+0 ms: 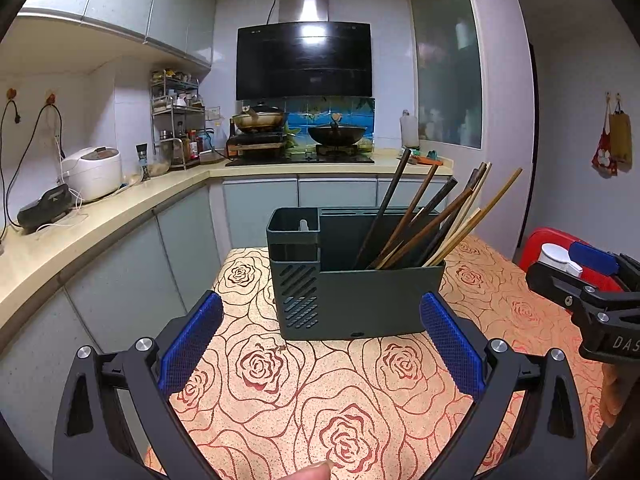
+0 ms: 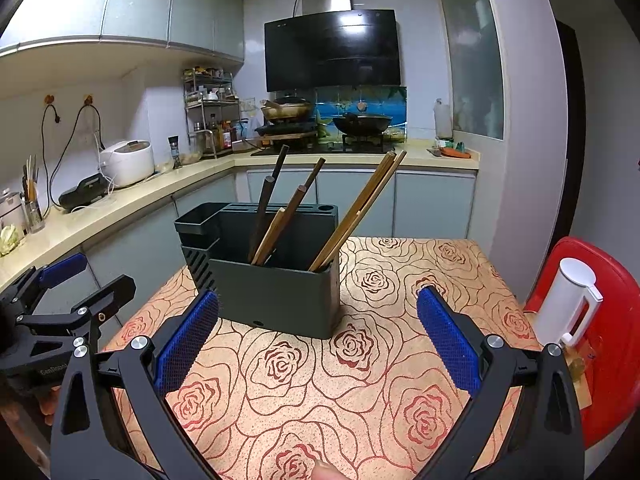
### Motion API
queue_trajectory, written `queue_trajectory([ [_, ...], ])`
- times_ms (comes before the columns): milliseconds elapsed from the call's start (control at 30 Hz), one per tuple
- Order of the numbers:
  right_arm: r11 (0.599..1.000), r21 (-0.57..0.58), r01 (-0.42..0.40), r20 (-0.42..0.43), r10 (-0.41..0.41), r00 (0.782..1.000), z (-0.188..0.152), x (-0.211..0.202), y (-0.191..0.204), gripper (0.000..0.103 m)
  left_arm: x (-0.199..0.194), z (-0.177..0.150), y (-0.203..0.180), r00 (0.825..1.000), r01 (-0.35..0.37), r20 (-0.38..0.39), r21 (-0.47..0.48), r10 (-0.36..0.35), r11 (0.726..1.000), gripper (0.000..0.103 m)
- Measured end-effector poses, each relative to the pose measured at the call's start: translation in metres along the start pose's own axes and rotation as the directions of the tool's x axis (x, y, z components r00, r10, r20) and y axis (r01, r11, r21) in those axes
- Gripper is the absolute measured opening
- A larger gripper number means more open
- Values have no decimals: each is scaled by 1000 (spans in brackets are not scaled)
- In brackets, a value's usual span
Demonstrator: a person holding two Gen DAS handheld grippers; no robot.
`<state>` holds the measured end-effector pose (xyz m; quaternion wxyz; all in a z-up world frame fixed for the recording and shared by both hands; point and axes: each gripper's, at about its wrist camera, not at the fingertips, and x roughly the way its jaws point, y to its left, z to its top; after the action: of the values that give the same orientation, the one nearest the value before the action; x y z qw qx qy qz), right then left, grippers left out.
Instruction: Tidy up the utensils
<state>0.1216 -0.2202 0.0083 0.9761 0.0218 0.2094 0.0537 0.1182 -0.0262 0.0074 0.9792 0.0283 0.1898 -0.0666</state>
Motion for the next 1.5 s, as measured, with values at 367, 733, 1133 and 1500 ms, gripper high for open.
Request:
queue_trajectory([
  [367,1000,1,-2,-4,2,1000,0,0,-2,96,1,-1,0,1000,1,-5,0,-1,1000,96],
  [733,1000,0,-1,-6,1,1000,-1,1,-2,96,1,-1,0,1000,1,-6,0,-1,1000,96],
  [1133,1000,0,-2,-9,2,1000,-3,2,-1,96,3,-2,0,1000,-7,-9,5,8,1000,96],
  [1500,1000,-2,-3,-10,3,1000,-4,2,0,96,3,-3,-1,1000,-5,-7,5,5,1000,96],
])
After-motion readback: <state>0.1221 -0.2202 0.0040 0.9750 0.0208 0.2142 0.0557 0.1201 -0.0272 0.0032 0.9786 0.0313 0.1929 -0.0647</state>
